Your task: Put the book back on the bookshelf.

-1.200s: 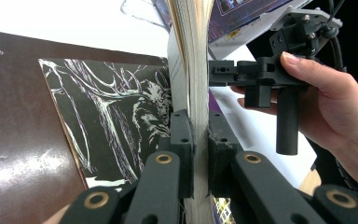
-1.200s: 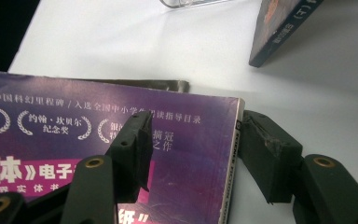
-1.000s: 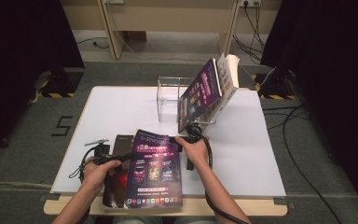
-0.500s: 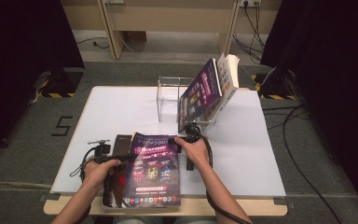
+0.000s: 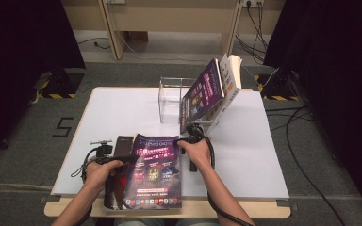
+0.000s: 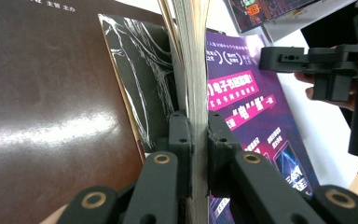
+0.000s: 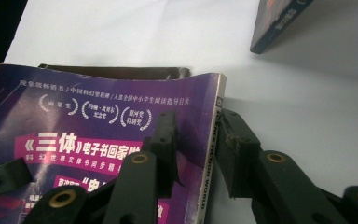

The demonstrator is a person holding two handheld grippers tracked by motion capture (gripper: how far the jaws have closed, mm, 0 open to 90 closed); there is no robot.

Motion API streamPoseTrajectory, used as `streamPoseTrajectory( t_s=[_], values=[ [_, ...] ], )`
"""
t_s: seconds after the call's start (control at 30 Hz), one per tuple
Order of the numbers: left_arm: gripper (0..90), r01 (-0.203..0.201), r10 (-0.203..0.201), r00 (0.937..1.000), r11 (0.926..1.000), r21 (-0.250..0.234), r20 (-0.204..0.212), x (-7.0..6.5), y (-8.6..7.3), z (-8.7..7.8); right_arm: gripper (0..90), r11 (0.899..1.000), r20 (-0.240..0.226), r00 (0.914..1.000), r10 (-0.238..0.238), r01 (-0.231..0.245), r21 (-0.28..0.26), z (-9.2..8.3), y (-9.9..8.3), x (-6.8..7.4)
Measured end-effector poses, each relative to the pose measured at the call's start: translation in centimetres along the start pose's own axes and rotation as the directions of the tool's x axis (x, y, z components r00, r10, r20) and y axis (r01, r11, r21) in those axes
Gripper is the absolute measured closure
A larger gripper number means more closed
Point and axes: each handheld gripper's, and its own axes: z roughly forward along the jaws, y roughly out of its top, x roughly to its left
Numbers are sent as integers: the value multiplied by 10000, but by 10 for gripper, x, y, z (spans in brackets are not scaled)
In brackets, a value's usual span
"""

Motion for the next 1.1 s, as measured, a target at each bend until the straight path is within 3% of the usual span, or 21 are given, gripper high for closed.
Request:
streamPoseTrajectory(
  t_s=[0.4,0.5,0.6,0.73,0.87,1.1],
  values=[
    [824,100,-100,9999,9999,80,-62,1,1,1,702,9998,-443,9990,101,-107,-144,-7,3,3],
    [824,117,-117,9999,9999,88,-55,1,1,1,689,9997,-390,9990,241,-240,8,-6,2,1],
    [824,144,-143,9999,9999,83,-43,2,1,1,672,9985,-747,9960,497,-477,283,-5,1,0],
    [823,131,-131,9999,9999,86,-57,2,1,1,662,9991,-609,9978,265,-243,357,-4,1,1],
    [822,127,-126,9999,9999,91,-95,1,1,1,693,9986,-560,9977,393,-372,367,-3,0,0],
    [817,228,-226,9997,9997,99,-126,2,1,1,785,9998,-633,9980,53,-40,203,-8,2,7]
  ],
)
